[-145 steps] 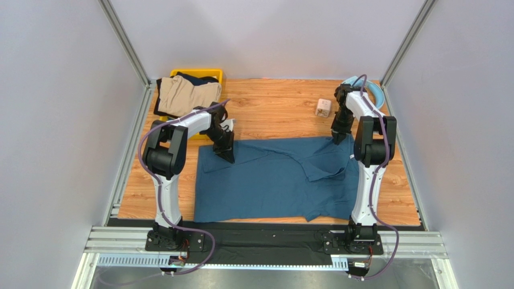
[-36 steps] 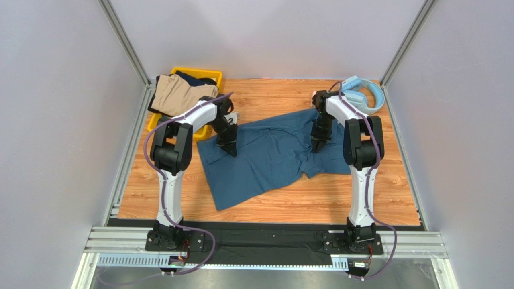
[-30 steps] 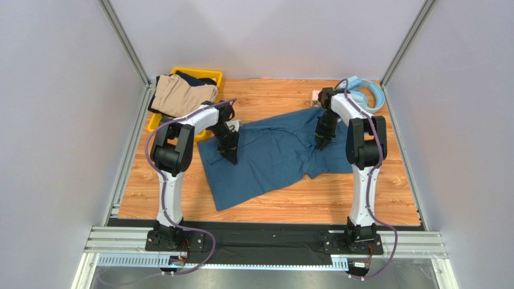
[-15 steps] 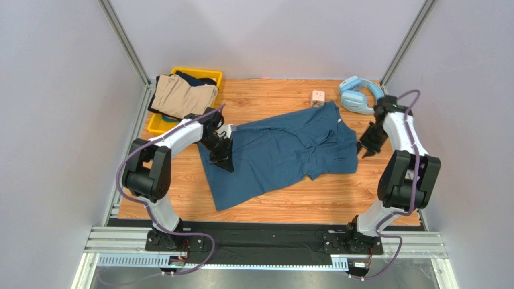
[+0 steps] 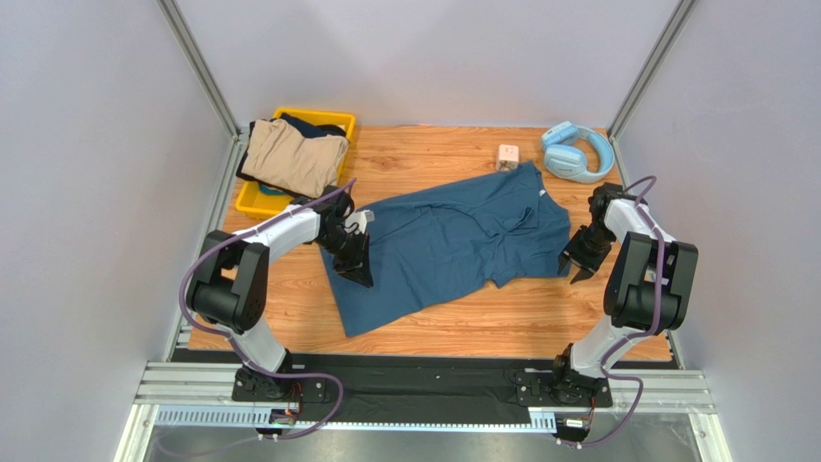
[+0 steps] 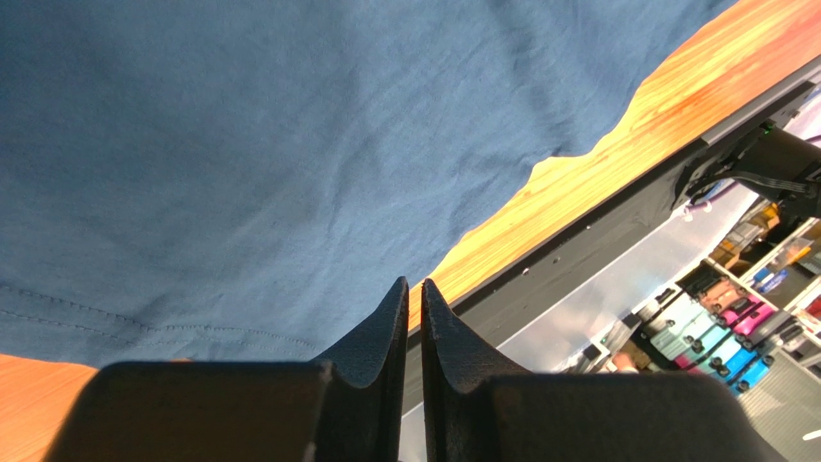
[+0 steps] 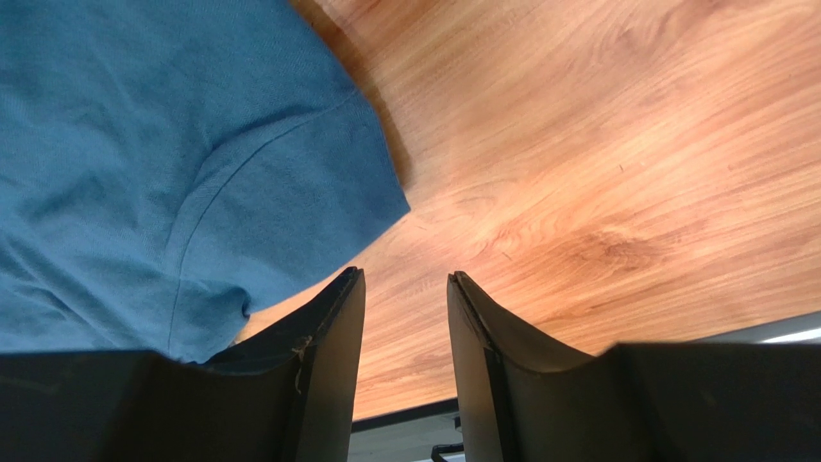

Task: Fold and stack the t-shirts
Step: Fold the tshirt

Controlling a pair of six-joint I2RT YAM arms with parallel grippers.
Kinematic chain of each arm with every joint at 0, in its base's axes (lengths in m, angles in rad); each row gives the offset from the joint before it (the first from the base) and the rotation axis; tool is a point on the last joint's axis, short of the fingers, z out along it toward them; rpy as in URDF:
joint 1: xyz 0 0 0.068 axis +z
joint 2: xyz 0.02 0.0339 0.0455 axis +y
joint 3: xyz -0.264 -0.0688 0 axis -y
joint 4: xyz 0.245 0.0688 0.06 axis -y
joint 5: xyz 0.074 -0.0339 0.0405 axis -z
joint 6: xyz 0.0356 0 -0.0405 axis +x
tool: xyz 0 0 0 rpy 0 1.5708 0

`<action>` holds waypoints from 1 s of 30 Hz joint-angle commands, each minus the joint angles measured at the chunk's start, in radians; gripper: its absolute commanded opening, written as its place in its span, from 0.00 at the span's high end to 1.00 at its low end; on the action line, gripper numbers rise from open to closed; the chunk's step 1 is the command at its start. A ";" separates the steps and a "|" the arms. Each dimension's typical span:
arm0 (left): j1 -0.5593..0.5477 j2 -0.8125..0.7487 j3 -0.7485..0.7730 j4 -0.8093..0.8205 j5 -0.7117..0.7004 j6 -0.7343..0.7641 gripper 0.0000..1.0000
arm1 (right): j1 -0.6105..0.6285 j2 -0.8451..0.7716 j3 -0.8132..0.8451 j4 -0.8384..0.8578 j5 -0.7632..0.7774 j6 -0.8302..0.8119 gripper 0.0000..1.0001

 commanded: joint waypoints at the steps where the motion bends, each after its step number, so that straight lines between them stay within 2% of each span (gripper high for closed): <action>1: 0.000 -0.048 -0.017 0.021 0.026 0.008 0.85 | -0.003 0.015 -0.019 0.062 0.012 0.011 0.58; 13: 0.000 -0.016 0.026 -0.031 0.020 0.031 0.85 | -0.003 0.125 0.004 0.113 0.063 -0.008 0.60; 16: 0.000 -0.010 0.043 -0.045 0.017 0.033 0.85 | -0.001 0.136 0.007 0.120 0.058 0.005 0.75; 17: 0.000 -0.004 0.047 -0.046 0.015 0.033 0.85 | -0.003 0.142 0.007 0.122 0.055 0.005 0.89; 20: 0.000 0.010 0.060 -0.049 0.015 0.031 0.85 | -0.003 0.142 0.009 0.125 0.050 0.002 0.99; 23: 0.000 0.024 0.071 -0.051 0.018 0.031 0.85 | -0.003 0.135 0.012 0.123 0.049 -0.001 1.00; 30: 0.000 0.056 0.107 -0.060 0.026 0.028 0.85 | 0.023 -0.002 0.033 0.062 -0.097 0.009 1.00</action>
